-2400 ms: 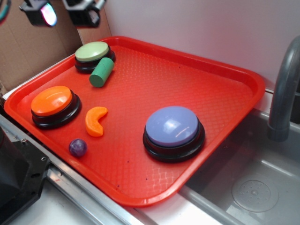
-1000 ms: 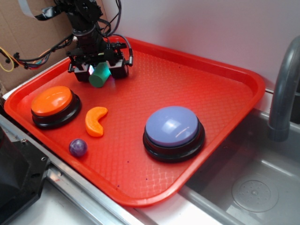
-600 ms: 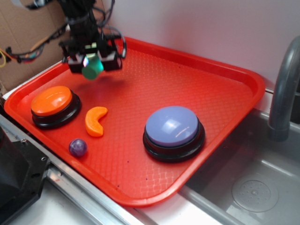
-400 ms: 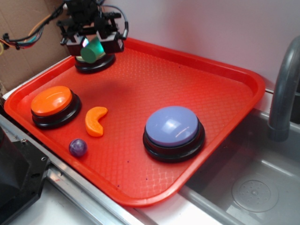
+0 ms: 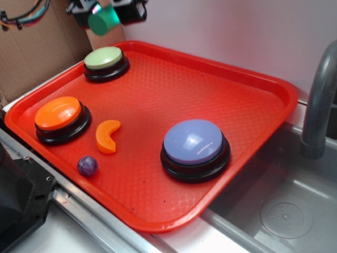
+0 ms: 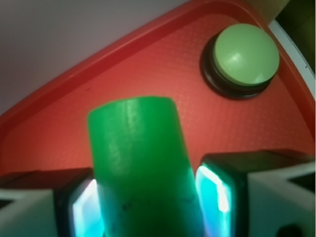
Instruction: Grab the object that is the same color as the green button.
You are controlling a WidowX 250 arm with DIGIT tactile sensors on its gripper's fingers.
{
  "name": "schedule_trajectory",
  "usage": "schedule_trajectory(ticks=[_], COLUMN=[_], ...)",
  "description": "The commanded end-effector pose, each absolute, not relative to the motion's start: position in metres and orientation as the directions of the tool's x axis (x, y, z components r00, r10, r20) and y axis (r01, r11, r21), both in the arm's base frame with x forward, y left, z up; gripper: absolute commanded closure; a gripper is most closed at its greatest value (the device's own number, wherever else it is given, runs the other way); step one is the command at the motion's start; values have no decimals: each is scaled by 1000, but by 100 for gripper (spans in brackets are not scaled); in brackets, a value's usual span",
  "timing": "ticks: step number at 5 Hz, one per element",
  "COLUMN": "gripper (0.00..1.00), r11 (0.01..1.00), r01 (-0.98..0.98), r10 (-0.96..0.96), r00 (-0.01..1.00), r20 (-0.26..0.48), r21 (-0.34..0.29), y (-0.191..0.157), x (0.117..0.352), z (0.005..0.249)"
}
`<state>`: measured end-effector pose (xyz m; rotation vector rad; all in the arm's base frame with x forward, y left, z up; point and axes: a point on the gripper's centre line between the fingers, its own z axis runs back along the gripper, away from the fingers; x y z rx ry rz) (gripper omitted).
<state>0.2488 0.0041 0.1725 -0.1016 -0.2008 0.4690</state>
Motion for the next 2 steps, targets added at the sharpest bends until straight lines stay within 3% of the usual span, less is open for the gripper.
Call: schedule_trajectory(ticks=[1,2], gripper=[100,100], r11=[910,864], r01=[-352,-457], r10=[393,488], r00=[900,863], r20=[187,129], r21=[-221,-212], y=[-14,-3], x=[215,215], z=[214,216])
